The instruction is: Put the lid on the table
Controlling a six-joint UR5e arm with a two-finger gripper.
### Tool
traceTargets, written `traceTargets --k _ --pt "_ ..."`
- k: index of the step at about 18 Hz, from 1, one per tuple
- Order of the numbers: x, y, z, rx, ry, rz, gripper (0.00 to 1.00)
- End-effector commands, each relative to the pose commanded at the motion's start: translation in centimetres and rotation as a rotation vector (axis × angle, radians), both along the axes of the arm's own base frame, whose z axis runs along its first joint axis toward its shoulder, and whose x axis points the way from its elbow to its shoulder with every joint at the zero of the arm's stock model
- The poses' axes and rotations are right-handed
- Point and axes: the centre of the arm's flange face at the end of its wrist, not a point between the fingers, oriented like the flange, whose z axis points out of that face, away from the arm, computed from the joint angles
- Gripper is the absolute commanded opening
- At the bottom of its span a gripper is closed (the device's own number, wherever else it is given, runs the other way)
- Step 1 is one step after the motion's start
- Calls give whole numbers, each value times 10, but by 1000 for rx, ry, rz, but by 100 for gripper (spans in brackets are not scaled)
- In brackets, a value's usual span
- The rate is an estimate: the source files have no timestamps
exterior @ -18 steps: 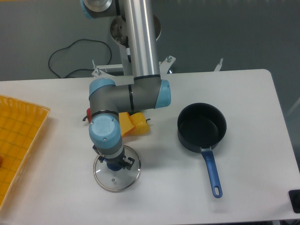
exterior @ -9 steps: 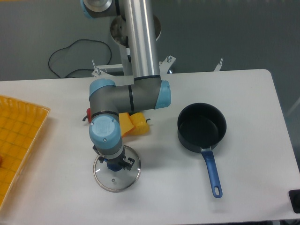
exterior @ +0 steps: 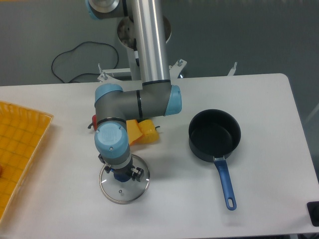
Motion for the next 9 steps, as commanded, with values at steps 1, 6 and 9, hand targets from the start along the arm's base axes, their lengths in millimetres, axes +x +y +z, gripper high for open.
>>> traceTargets --k 1,6,9 --pt "-2 1 4 6 4 2 100" --pt "-9 1 53 24 110 -148 100" --pt "-7 -7 73 39 125 -204 100"
